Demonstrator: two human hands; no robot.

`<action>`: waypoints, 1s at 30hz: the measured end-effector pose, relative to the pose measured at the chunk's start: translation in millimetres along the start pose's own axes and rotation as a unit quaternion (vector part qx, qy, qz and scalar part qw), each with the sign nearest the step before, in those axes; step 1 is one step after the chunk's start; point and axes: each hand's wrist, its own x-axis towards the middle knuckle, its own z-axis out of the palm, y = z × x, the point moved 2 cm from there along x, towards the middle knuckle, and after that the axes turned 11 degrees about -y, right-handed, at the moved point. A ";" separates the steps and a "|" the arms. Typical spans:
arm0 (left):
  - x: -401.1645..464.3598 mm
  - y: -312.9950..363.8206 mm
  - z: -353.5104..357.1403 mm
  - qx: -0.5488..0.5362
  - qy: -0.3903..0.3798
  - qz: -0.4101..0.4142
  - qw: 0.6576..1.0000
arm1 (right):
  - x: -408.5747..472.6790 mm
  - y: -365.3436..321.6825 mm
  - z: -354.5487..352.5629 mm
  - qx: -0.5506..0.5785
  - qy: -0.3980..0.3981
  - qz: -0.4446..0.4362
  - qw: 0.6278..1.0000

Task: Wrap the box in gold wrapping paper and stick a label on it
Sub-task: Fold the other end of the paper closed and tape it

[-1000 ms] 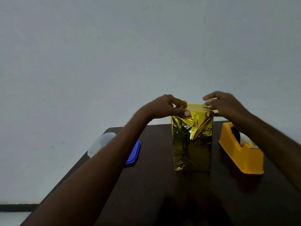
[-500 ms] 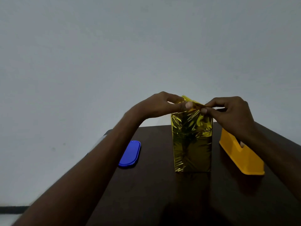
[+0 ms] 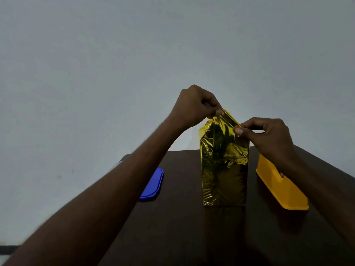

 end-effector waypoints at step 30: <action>-18.1 -11.2 -12.4 -0.012 0.102 -0.053 0.993 | 57.6 -47.7 8.6 -0.046 -0.070 -0.028 0.996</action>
